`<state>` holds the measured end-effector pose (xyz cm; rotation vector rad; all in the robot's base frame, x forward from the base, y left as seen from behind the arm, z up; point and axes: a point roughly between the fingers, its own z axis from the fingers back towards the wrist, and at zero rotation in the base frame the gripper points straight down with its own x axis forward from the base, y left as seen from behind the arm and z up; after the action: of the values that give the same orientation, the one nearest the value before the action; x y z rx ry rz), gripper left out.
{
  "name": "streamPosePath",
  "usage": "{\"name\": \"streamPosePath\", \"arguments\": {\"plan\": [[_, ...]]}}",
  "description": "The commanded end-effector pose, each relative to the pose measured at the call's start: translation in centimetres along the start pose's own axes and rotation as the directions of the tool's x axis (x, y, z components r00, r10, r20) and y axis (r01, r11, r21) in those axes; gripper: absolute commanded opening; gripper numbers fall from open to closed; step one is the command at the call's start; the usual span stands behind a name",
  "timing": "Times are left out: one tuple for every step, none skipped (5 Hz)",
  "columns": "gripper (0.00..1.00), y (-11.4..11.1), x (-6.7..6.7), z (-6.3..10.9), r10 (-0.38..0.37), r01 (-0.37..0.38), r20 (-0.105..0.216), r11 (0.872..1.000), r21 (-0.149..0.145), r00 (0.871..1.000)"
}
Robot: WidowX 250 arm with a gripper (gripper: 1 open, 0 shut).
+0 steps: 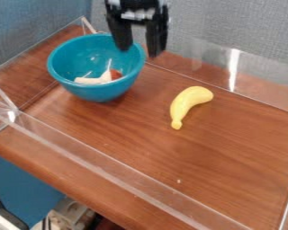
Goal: Remove the yellow object from the blue bowl and put it on the table
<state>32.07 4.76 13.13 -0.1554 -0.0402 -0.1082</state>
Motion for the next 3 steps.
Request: {"name": "streamPosePath", "arguments": {"plan": [[1.0,0.8,-1.0,0.9,-0.013,0.011,0.065,0.999,0.031,0.998],[1.0,3.0,-0.2,1.1,0.049,-0.053,0.073,0.997,0.051,0.996],[1.0,3.4,0.9,-0.5,0.066,-0.07,0.067,0.995,0.068,0.996]]}}
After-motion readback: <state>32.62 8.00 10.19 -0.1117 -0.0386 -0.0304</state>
